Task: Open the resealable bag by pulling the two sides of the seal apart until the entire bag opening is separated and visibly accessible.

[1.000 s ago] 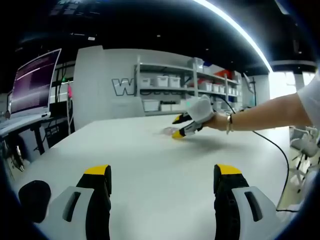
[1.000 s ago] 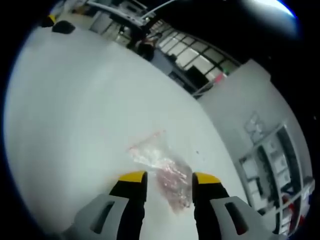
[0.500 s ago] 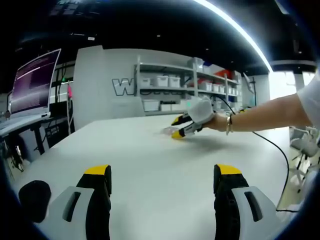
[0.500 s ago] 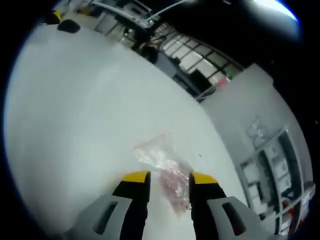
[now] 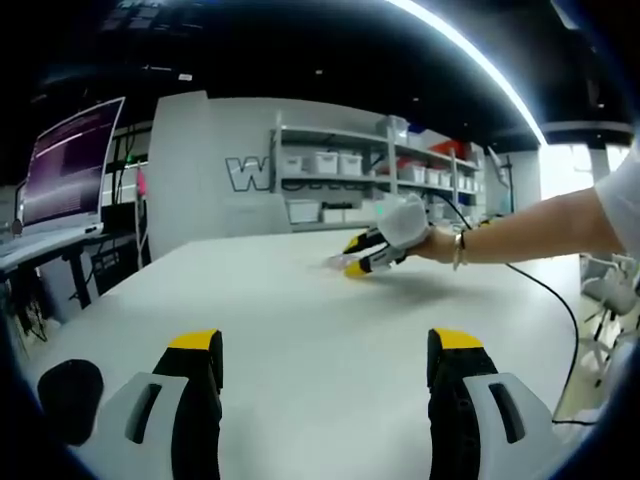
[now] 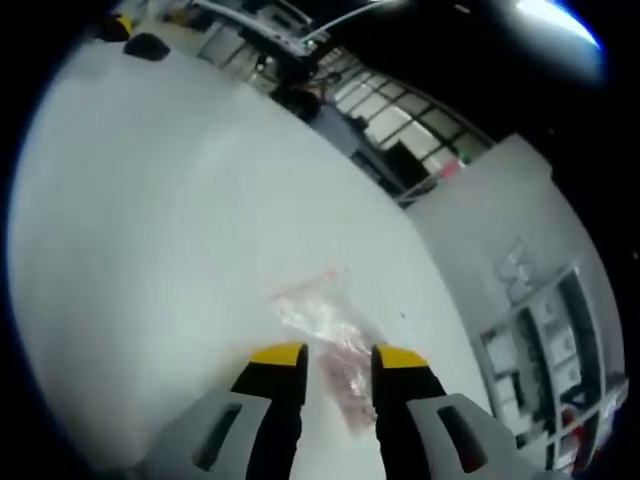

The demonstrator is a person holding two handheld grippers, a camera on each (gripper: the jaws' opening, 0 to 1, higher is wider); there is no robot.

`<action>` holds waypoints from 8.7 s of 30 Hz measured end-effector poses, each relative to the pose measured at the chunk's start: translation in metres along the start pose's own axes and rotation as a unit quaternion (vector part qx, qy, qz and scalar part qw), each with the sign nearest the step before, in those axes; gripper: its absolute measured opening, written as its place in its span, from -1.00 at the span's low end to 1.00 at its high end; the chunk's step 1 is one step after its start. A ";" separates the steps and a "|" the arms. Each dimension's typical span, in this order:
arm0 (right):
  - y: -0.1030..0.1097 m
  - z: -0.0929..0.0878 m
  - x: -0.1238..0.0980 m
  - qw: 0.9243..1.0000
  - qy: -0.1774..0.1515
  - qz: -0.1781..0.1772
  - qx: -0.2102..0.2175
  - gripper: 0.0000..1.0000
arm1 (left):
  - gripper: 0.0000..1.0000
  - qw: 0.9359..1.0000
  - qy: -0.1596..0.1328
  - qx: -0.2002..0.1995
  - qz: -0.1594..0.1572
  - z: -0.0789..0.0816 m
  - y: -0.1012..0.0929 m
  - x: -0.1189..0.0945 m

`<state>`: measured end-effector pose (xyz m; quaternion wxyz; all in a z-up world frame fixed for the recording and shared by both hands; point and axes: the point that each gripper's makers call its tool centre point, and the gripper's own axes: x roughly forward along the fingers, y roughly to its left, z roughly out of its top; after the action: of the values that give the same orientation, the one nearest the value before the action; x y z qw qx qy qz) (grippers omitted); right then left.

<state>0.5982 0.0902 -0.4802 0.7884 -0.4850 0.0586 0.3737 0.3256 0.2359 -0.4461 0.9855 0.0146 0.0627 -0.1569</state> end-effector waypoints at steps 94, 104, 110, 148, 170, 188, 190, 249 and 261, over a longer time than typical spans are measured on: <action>-0.092 0.007 -0.074 0.939 -0.123 -0.130 0.293 -1.00 | 0.64 1.000 -0.014 0.013 0.003 0.013 -0.005 -0.013; -0.091 0.010 -0.071 0.939 -0.126 -0.127 0.293 -1.00 | 0.64 1.000 -0.015 0.012 0.004 0.014 -0.004 -0.015; -0.092 0.012 -0.070 0.939 -0.127 -0.126 0.294 -1.00 | 0.64 1.000 -0.016 0.011 0.005 0.014 -0.003 -0.015; -0.076 0.013 -0.090 0.937 -0.140 -0.122 0.297 -1.00 | 0.64 1.000 -0.019 0.016 0.002 0.018 -0.009 -0.018; -0.066 0.016 -0.110 0.932 -0.156 -0.123 0.303 -1.00 | 0.64 1.000 -0.022 0.021 -0.001 0.022 -0.016 -0.023; -0.056 0.016 -0.127 0.924 -0.172 -0.123 0.319 -1.00 | 0.64 0.999 -0.025 0.026 -0.004 0.026 -0.021 -0.026; -0.055 0.016 -0.129 0.923 -0.173 -0.124 0.319 -1.00 | 0.64 0.999 -0.026 0.026 -0.004 0.026 -0.021 -0.026; -0.019 0.031 -0.196 0.900 -0.241 -0.116 0.343 -1.00 | 0.64 0.999 -0.021 0.033 -0.019 0.024 -0.038 -0.026; -0.008 0.033 -0.205 0.898 -0.249 -0.111 0.346 -1.00 | 0.64 0.999 -0.021 0.033 -0.021 0.023 -0.040 -0.026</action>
<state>0.4478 0.0053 -0.3644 0.9318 -0.0765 -0.0683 0.3481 0.2916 0.2045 -0.4201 0.9820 0.0422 0.0371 -0.1802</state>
